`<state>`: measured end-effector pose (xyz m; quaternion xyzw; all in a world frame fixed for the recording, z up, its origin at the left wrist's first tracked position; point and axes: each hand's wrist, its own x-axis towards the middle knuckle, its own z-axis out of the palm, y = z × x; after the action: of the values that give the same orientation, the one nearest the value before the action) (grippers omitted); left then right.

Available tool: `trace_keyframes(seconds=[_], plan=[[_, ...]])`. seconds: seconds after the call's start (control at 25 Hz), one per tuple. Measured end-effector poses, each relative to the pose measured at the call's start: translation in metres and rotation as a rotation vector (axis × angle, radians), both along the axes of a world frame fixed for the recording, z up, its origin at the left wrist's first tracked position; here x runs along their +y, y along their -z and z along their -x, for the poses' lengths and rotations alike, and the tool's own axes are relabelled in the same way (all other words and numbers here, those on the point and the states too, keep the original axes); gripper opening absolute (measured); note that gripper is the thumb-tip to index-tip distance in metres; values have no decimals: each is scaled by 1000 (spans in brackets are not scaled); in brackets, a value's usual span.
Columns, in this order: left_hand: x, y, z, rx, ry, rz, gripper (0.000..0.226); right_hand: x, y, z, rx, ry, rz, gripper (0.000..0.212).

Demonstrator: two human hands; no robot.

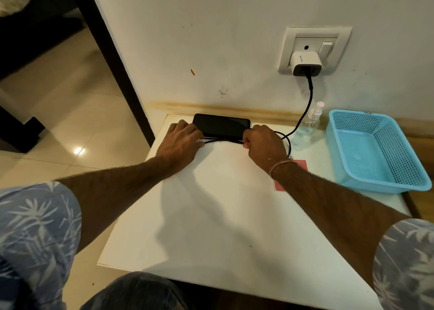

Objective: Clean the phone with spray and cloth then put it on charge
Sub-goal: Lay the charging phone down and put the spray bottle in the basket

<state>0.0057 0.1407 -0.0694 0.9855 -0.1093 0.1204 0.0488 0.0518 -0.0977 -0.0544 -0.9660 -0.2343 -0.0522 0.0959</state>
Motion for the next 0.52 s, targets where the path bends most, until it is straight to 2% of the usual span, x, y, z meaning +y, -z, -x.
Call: trace_keyframes(seconds=[0.24,0.52], plan=[[-5,-1,2,15,-38,16,29,-1,2,5,-28,-23,27,17],[-20,-3,5,76,-145,58,46,2,-3,21,-18,-70,44,32]])
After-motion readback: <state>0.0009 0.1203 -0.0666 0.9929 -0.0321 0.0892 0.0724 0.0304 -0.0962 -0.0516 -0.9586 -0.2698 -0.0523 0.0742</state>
